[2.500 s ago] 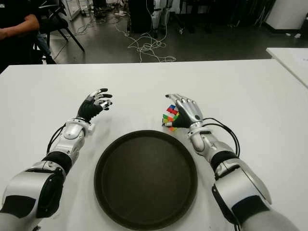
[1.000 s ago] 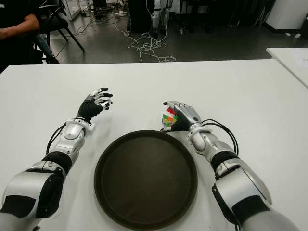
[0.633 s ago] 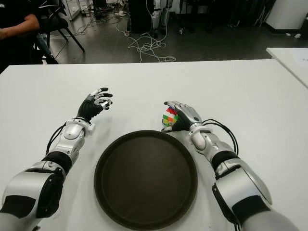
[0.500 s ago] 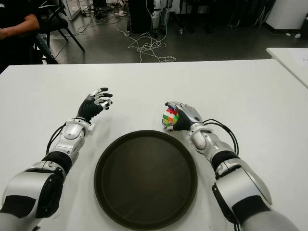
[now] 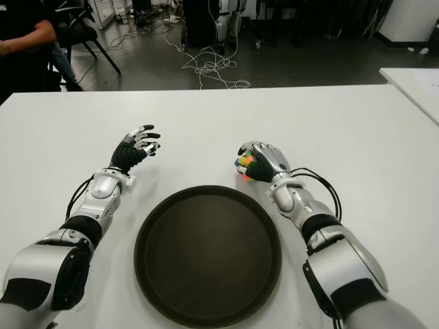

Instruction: Pick up the Rubik's Cube and put it in the plate

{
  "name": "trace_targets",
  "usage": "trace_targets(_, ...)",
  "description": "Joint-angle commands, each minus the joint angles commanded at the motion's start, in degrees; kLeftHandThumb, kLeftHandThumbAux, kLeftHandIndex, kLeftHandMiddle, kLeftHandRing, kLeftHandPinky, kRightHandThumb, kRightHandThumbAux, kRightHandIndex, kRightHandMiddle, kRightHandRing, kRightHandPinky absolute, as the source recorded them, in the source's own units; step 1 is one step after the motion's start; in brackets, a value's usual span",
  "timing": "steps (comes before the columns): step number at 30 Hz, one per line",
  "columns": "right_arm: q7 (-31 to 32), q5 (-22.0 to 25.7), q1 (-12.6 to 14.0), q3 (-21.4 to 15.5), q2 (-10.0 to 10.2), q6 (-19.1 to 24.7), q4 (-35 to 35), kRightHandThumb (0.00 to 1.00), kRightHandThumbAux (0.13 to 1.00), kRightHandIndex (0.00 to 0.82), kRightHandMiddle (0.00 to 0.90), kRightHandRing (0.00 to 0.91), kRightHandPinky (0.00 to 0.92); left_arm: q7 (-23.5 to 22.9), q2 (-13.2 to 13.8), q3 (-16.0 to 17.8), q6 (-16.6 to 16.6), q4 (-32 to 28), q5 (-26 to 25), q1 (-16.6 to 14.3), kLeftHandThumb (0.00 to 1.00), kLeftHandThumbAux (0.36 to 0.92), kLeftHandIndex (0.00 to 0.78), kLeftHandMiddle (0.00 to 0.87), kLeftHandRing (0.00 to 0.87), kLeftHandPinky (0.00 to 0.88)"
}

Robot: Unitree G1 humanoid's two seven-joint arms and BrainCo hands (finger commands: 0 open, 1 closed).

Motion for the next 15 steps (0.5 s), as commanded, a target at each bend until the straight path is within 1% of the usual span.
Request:
trace_targets(4,-1.26,0.03,0.09,-0.09,-0.1,-0.89,-0.03,0.942,0.667,0.392,0.489,0.485,0.501,-0.4,-0.1,0.38,-0.03,-0.01,-0.45,0.08,0.286,0.716,0.183,0.274,0.316,0.352)
trace_targets(7,-1.76,0.0,0.09,-0.08,-0.16,-1.15,0.0,0.943,0.666,0.393,0.497,0.484,0.524,-0.61,-0.14,0.55,0.13,-0.01,-0.61,0.06,0.288,0.713,0.183,0.273,0.315,0.351)
trace_targets(15,-2.63,0.15,0.15,-0.24,-0.44,-2.3,-0.04,0.944,0.664,0.392,0.507,0.504,0.547,-0.81,-0.19,0.57,0.09,-0.06,-0.73,0.06,0.285,0.709,0.18,0.272,0.316,0.357)
